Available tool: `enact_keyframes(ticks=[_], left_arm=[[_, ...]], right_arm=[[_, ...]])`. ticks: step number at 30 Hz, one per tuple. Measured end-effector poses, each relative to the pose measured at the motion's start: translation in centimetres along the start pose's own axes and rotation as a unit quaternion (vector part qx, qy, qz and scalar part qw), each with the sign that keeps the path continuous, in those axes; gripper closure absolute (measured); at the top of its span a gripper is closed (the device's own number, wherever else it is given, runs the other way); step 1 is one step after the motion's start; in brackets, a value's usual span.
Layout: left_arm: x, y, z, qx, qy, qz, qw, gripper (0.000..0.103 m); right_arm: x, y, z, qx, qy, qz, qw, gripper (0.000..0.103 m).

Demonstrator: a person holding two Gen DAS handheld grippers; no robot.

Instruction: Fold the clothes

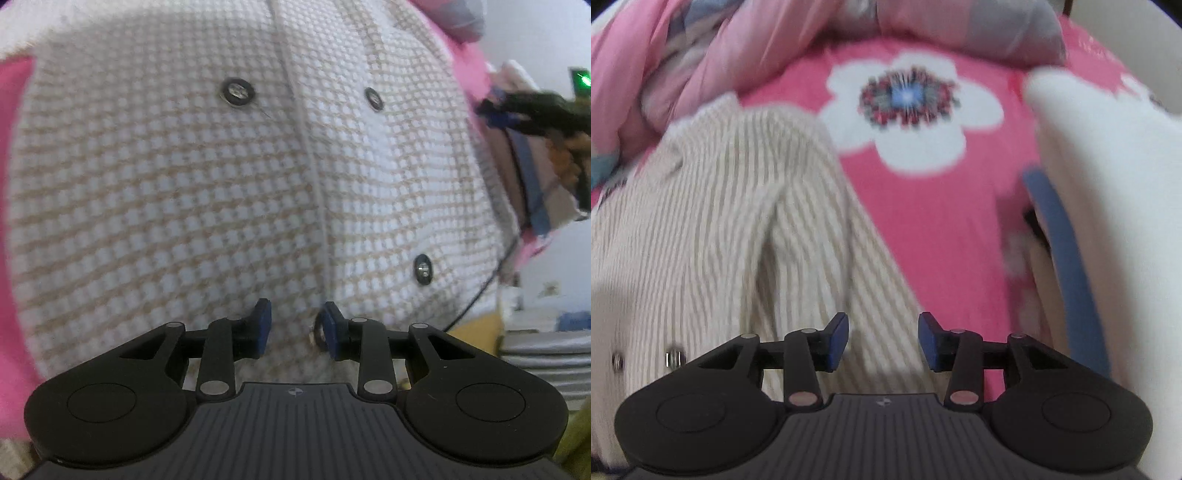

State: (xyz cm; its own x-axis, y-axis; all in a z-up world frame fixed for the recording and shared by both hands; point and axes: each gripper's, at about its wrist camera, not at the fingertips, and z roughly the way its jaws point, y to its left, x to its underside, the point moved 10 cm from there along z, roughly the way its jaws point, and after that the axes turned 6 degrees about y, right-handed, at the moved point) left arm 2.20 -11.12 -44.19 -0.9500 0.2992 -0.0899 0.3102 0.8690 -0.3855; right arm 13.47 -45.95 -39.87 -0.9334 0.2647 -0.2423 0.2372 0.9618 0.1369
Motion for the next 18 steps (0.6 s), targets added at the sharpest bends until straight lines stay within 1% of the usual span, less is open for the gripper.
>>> enact_keyframes(ticks=[3, 4, 6, 8, 10, 12, 13, 16, 18], left_arm=[[-1.2, 0.1, -2.4, -0.035, -0.034, -0.015, 0.9987, 0.073], [-1.8, -0.1, -2.9, -0.042, -0.045, -0.02, 0.9979, 0.073], [-3.1, -0.9, -3.5, -0.05, -0.066, -0.023, 0.9963, 0.073], [-4.4, -2.2, -3.3, -0.049, -0.081, -0.019, 0.9954, 0.073], [-5.4, -3.7, -2.5, -0.037, -0.085, -0.017, 0.9955, 0.073], [-6.1, -5.2, -1.4, -0.032, -0.083, -0.008, 0.996, 0.073], [-6.3, -5.9, -0.9, -0.029, -0.082, -0.003, 0.9962, 0.073], [-7.0, -7.8, 0.3, -0.025, -0.078, 0.022, 0.9964, 0.073], [-7.3, -8.9, 1.0, -0.023, -0.075, 0.039, 0.9961, 0.073]], right_arm=[[2.1, -0.3, -0.8, -0.027, 0.016, -0.002, 1.0, 0.053], [2.9, -0.6, -0.8, -0.027, 0.023, -0.003, 0.999, 0.053], [4.8, -1.6, -0.4, 0.0, 0.041, -0.012, 0.999, 0.053], [6.8, -2.5, -0.2, 0.021, 0.059, -0.017, 0.998, 0.053], [9.1, -2.8, -0.8, 0.018, 0.071, 0.002, 0.997, 0.053], [11.6, -2.8, -1.9, -0.001, 0.076, 0.037, 0.996, 0.051], [13.1, -3.1, -2.4, -0.012, 0.082, 0.072, 0.994, 0.049], [17.4, -4.4, -3.4, -0.024, 0.09, 0.15, 0.984, 0.049], [19.5, -5.7, -3.7, -0.027, 0.08, 0.204, 0.975, 0.049]])
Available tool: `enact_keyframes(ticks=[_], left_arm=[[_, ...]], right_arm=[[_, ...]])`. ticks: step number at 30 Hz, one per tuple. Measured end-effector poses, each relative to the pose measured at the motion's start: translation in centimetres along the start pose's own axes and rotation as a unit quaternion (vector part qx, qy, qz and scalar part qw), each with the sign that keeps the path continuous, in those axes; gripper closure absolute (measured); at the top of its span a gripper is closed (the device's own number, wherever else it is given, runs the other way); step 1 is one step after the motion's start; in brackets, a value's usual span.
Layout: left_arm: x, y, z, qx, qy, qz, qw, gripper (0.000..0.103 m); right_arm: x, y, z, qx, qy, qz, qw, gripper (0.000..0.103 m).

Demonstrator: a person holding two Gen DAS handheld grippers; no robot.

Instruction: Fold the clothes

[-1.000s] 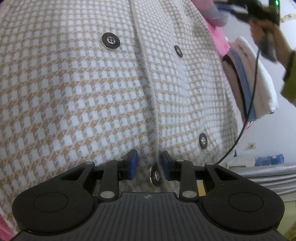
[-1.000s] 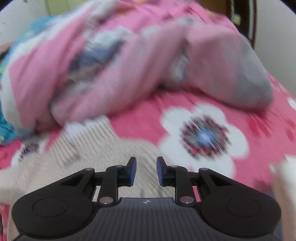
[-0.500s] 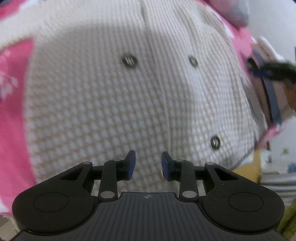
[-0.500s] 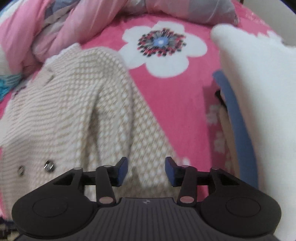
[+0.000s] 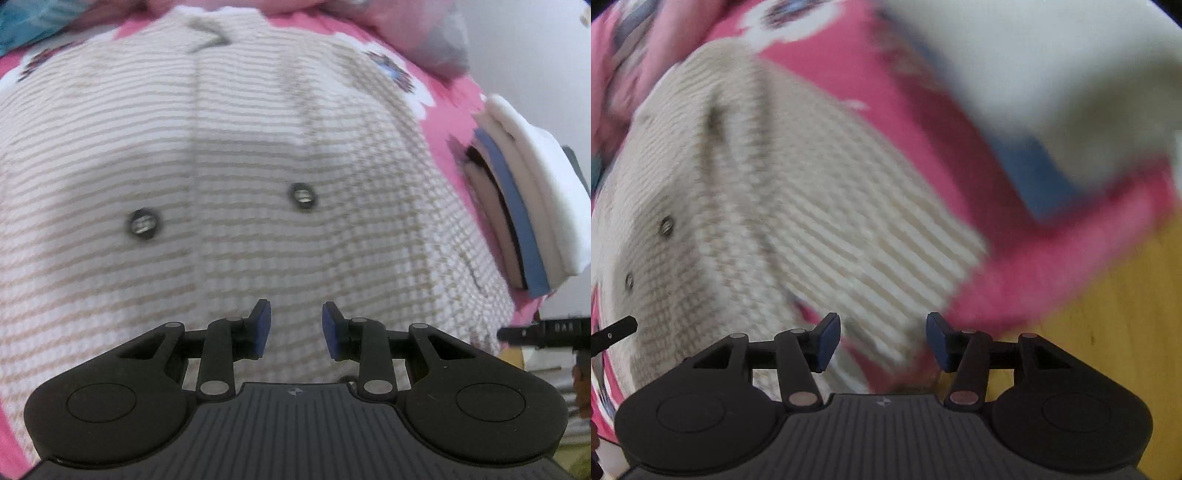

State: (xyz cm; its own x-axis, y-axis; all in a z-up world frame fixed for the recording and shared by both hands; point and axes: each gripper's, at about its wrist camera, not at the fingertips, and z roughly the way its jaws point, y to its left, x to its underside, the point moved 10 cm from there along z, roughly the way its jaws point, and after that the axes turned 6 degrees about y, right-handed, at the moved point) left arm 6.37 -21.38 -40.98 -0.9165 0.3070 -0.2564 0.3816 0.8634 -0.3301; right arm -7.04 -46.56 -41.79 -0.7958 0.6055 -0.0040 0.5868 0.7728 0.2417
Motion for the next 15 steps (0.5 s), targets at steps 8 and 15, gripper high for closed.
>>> enact_keyframes(ticks=[8, 15], left_arm=[[-1.0, -3.7, 3.2, -0.002, 0.015, 0.088, 0.996, 0.073], [-0.2, -4.9, 5.4, -0.003, 0.03, 0.132, 0.9908, 0.073]], right_arm=[[-1.5, -4.4, 0.7, -0.02, -0.097, 0.13, 0.987, 0.049], [-2.3, -4.0, 2.1, -0.038, -0.128, 0.142, 0.981, 0.047]])
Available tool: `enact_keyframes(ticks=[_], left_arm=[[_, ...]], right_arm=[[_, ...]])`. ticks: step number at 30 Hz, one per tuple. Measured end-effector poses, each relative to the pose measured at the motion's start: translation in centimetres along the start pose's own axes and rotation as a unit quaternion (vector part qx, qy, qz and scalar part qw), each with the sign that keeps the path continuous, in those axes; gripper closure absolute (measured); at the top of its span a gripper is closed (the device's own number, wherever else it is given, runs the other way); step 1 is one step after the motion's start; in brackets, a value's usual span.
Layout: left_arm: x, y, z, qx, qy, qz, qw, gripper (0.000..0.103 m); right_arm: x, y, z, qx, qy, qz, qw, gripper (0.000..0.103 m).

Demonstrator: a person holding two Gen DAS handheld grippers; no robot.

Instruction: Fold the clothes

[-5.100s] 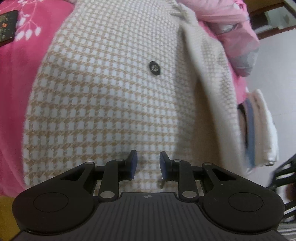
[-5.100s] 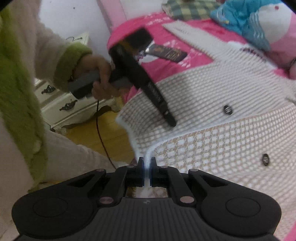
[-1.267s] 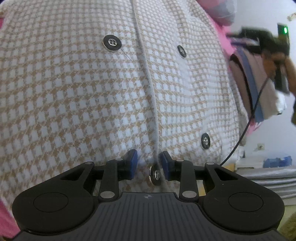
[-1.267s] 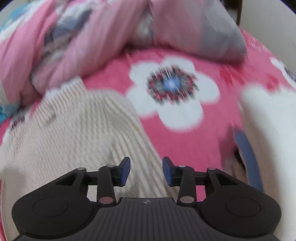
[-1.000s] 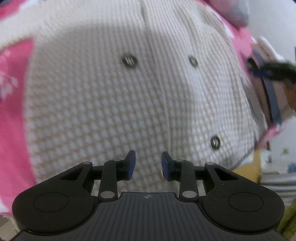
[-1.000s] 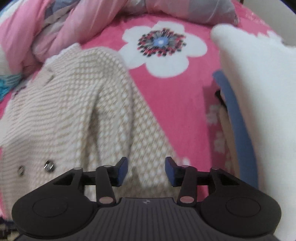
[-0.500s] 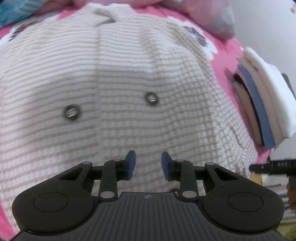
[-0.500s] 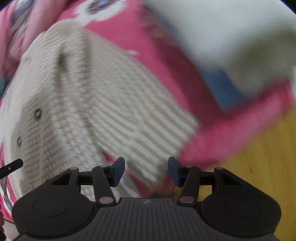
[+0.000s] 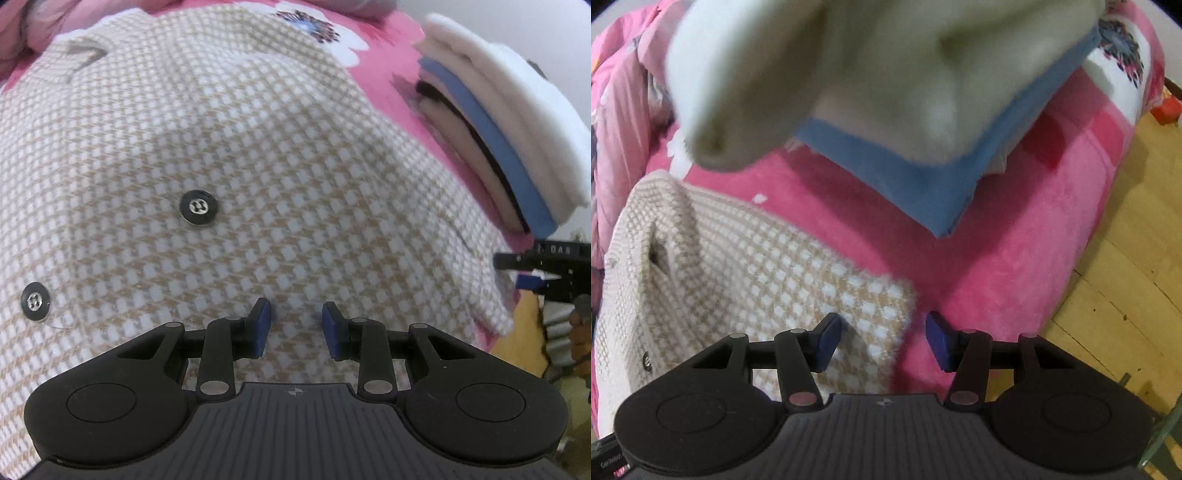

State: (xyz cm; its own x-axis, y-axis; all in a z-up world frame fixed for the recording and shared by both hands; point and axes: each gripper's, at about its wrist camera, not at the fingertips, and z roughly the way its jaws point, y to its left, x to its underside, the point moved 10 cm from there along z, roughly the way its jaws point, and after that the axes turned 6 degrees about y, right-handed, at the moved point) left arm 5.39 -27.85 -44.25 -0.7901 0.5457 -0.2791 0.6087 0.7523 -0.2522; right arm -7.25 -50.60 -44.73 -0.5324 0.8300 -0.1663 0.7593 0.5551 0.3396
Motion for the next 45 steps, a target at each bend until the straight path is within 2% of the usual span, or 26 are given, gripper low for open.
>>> enact_keyframes(ticks=[3, 7, 12, 14, 15, 16, 18, 19, 23, 25, 27, 30, 33, 34, 37, 38, 41, 45], left_arm=[[0.2, 0.3, 0.4, -0.001, 0.0, 0.001, 1.0, 0.073], [0.2, 0.5, 0.6, 0.002, -0.01, -0.015, 0.9998, 0.073], [0.1, 0.5, 0.8, 0.002, -0.027, -0.028, 0.9992, 0.073], [0.1, 0.7, 0.8, 0.005, -0.033, -0.036, 0.9988, 0.073], [0.1, 0.8, 0.8, 0.007, -0.035, -0.039, 0.9986, 0.073], [0.1, 0.8, 0.8, 0.009, -0.038, -0.042, 0.9983, 0.073], [0.2, 0.9, 0.7, 0.01, -0.043, -0.048, 0.9979, 0.073], [0.2, 0.9, 0.7, 0.01, -0.044, -0.05, 0.9977, 0.073], [0.3, 0.9, 0.7, 0.01, -0.05, -0.062, 0.9968, 0.073], [0.4, 1.0, 0.7, 0.009, -0.051, -0.063, 0.9966, 0.073], [0.5, 1.0, 0.6, 0.008, -0.053, -0.063, 0.9966, 0.073], [0.5, 0.8, 0.7, 0.003, -0.053, -0.06, 0.9968, 0.073], [0.6, 0.6, 0.7, -0.003, -0.053, -0.055, 0.9971, 0.073], [0.6, 0.6, 0.8, -0.005, -0.052, -0.051, 0.9973, 0.073], [0.6, 0.3, 0.8, -0.012, -0.049, -0.039, 0.998, 0.073], [0.6, 0.2, 0.8, -0.013, -0.048, -0.035, 0.9982, 0.073], [0.6, 0.1, 0.9, -0.016, -0.042, -0.026, 0.9987, 0.073], [0.4, -0.2, 1.0, -0.016, -0.033, -0.01, 0.9993, 0.073]], right_arm=[[0.4, 0.4, 0.2, 0.003, 0.001, -0.019, 1.0, 0.047], [1.1, 1.2, 0.3, 0.02, 0.025, -0.059, 0.998, 0.049], [1.0, 1.5, 0.4, 0.019, 0.024, -0.015, 0.999, 0.046], [1.1, 2.4, 0.1, 0.02, 0.018, -0.029, 0.999, 0.068], [1.1, 3.1, -0.4, 0.021, 0.015, -0.054, 0.998, 0.085], [1.1, 4.1, -1.2, 0.021, 0.012, -0.079, 0.997, 0.095], [1.0, 6.3, -3.0, 0.019, 0.003, -0.131, 0.991, 0.095], [0.5, 8.1, -4.4, 0.018, -0.01, -0.17, 0.985, 0.095], [-1.9, 16.1, -10.8, -0.003, -0.074, -0.309, 0.948, 0.096], [-5.0, 19.5, -13.6, -0.004, -0.121, -0.36, 0.925, 0.096], [-10.0, 21.8, -16.1, -0.001, -0.17, -0.399, 0.901, 0.096], [-17.7, 23.9, -19.2, 0.022, -0.231, -0.446, 0.865, 0.096], [-23.4, 23.8, -21.5, 0.061, -0.28, -0.488, 0.825, 0.096], [-25.5, 23.9, -21.2, 0.074, -0.29, -0.497, 0.815, 0.096], [-31.3, 22.8, -19.4, 0.113, -0.299, -0.508, 0.8, 0.096], [-32.9, 22.5, -18.3, 0.125, -0.295, -0.509, 0.799, 0.096], [-37.0, 21.4, -13.9, 0.146, -0.271, -0.498, 0.811, 0.096], [-40.4, 18.4, -7.9, 0.177, -0.22, -0.457, 0.844, 0.096]])
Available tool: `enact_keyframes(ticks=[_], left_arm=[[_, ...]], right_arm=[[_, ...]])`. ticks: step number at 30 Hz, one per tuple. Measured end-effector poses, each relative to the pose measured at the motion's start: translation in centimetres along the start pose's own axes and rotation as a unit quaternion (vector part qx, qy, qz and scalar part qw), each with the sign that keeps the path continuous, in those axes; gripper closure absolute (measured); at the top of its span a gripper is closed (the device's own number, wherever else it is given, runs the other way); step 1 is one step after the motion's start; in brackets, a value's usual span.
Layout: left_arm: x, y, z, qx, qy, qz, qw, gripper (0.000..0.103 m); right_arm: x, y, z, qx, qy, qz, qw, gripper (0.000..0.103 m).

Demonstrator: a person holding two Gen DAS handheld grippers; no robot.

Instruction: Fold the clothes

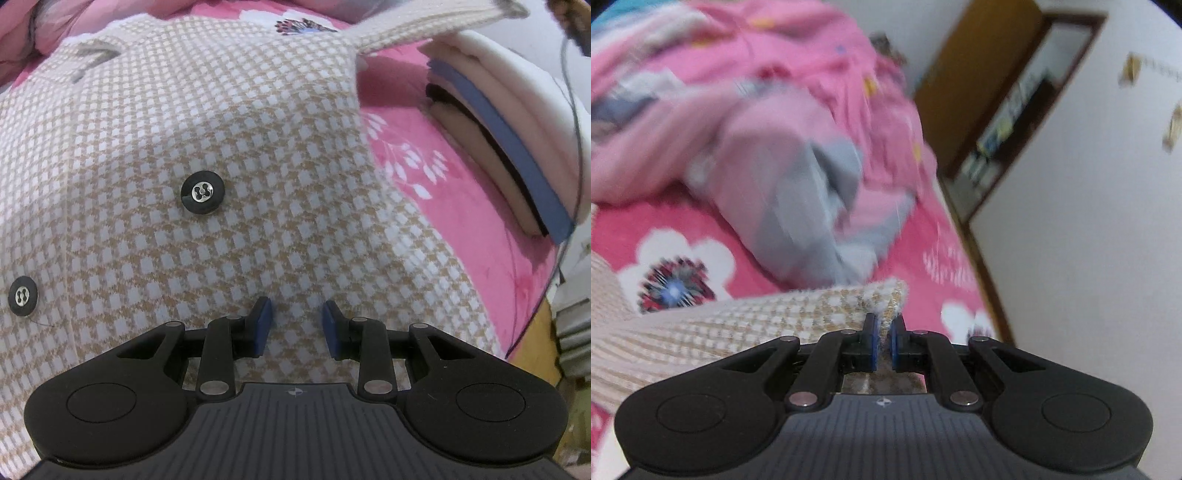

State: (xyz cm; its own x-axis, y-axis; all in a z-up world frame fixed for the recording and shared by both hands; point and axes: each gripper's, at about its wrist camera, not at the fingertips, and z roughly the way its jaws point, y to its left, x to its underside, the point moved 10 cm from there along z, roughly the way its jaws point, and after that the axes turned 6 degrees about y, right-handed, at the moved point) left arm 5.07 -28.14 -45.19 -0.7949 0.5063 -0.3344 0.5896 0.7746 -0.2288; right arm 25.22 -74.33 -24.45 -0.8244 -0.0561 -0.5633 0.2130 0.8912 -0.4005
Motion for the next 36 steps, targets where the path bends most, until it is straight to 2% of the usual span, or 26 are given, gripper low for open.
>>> enact_keyframes(ticks=[3, 5, 7, 9, 12, 13, 15, 16, 17, 18, 19, 21, 23, 24, 26, 28, 30, 32, 33, 36], left_arm=[[-0.3, -0.1, -0.1, 0.006, 0.011, 0.005, 0.9999, 0.073], [-0.5, 0.1, -0.4, 0.008, 0.023, 0.003, 0.9997, 0.073], [-0.7, 0.3, -1.1, 0.008, 0.032, -0.001, 0.9995, 0.073], [-1.1, 0.6, -2.3, 0.005, 0.032, -0.006, 0.9995, 0.073], [-3.5, 0.9, -4.8, 0.013, 0.005, -0.021, 0.9997, 0.073], [-4.4, 0.8, -5.5, 0.02, -0.007, -0.027, 0.9994, 0.073], [-6.6, 0.6, -6.3, 0.034, -0.027, -0.034, 0.9985, 0.073], [-8.0, 0.3, -6.1, 0.041, -0.035, -0.034, 0.998, 0.073], [-9.5, 0.3, -5.9, 0.045, -0.044, -0.032, 0.9975, 0.073], [-10.8, 0.4, -5.5, 0.045, -0.053, -0.023, 0.9973, 0.073], [-12.0, 0.5, -5.1, 0.044, -0.063, -0.013, 0.997, 0.073], [-14.3, 0.5, -4.1, 0.046, -0.081, 0.004, 0.9957, 0.073], [-15.9, 0.6, -2.6, 0.049, -0.083, 0.004, 0.9954, 0.073], [-16.4, 0.8, -1.6, 0.045, -0.078, 0.005, 0.9959, 0.073], [-16.2, 1.8, 0.6, 0.014, -0.058, 0.024, 0.9979, 0.073], [-15.3, 3.3, 2.3, -0.015, -0.038, 0.033, 0.9986, 0.072], [-14.5, 4.7, 3.4, -0.024, -0.023, 0.027, 0.9991, 0.072], [-14.4, 5.0, 3.6, -0.023, -0.024, 0.027, 0.9991, 0.071], [-14.3, 5.1, 3.7, -0.022, -0.025, 0.027, 0.9991, 0.071], [-14.3, 4.9, 4.1, -0.03, -0.027, 0.04, 0.9984, 0.07]], right_arm=[[2.0, -1.0, 3.1, 0.012, 0.062, 0.034, 0.997, 0.093], [2.7, -2.7, 1.5, 0.02, 0.059, 0.076, 0.995, 0.088], [2.7, -4.0, -1.6, 0.011, 0.031, 0.116, 0.993, 0.087], [2.0, -4.0, -6.2, -0.028, -0.018, 0.137, 0.99, 0.087], [1.3, -1.7, -15.0, -0.141, -0.076, 0.146, 0.976, 0.087], [1.4, -0.3, -17.9, -0.189, -0.084, 0.143, 0.968, 0.087], [2.8, 3.1, -22.4, -0.285, -0.071, 0.141, 0.945, 0.087], [3.8, 4.9, -24.0, -0.333, -0.055, 0.149, 0.93, 0.087], [5.2, 7.2, -24.8, -0.382, -0.026, 0.169, 0.908, 0.087], [7.0, 9.6, -24.8, -0.414, 0.004, 0.189, 0.89, 0.087], [8.8, 11.9, -24.2, -0.428, 0.03, 0.201, 0.881, 0.087], [12.7, 16.6, -22.1, -0.437, 0.076, 0.223, 0.868, 0.087], [16.4, 21.3, -19.0, -0.431, 0.11, 0.232, 0.865, 0.087], [17.8, 23.1, -17.4, -0.424, 0.122, 0.239, 0.865, 0.087], [20.6, 26.5, -14.6, -0.427, 0.152, 0.26, 0.852, 0.088], [23.3, 28.8, -12.8, -0.408, 0.177, 0.251, 0.86, 0.089], [25.6, 29.8, -11.5, -0.376, 0.19, 0.228, 0.878, 0.088], [26.7, 29.9, -10.6, -0.364, 0.192, 0.236, 0.88, 0.088], [26.9, 29.8, -10.3, -0.362, 0.191, 0.243, 0.879, 0.088], [26.3, 29.7, -10.0, -0.387, 0.182, 0.263, 0.865, 0.087]])
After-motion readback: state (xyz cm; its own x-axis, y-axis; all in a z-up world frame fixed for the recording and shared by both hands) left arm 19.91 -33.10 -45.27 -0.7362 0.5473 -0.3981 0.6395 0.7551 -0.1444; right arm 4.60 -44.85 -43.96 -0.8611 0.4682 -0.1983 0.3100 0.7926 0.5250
